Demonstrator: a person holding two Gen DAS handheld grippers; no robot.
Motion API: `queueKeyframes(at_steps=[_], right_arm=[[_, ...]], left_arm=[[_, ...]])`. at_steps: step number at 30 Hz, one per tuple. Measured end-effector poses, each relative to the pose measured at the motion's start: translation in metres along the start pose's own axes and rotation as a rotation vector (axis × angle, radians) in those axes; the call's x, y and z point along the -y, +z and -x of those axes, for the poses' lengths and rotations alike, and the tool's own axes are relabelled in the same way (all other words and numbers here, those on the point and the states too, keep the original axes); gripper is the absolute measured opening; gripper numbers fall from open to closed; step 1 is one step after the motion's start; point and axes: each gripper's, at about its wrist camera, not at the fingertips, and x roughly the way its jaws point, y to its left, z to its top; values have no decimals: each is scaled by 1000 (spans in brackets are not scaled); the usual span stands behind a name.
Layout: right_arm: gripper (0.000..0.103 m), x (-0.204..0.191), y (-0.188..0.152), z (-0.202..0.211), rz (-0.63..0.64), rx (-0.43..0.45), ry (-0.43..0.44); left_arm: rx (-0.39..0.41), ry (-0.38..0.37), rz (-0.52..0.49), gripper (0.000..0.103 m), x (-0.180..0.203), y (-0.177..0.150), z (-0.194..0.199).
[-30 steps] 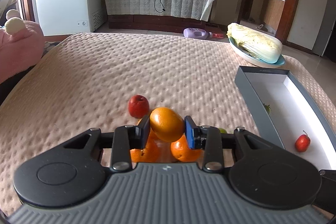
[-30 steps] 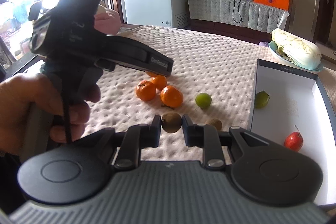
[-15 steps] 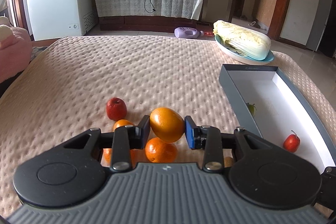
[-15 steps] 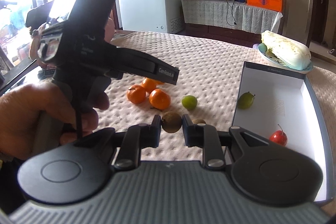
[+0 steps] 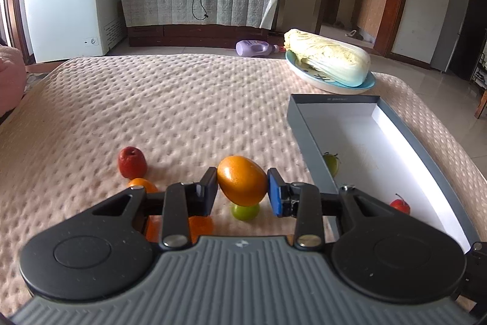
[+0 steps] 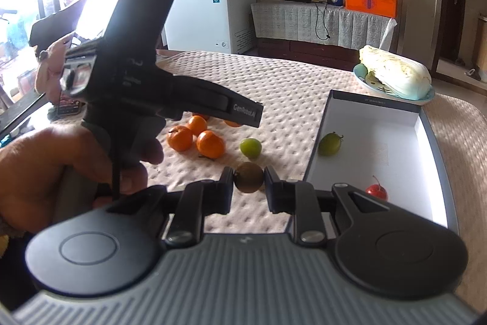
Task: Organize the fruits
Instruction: 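Carry the orange and kiwi over the grey box lid with both tools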
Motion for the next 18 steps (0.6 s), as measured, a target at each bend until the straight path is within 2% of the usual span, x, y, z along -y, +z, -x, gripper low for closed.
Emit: queueKeyframes(at_steps=[18], right_arm=[[24,35,-15,27,-42,-7,-68]], left_arm=[[-15,-81,-60,40,61,-3,-20]])
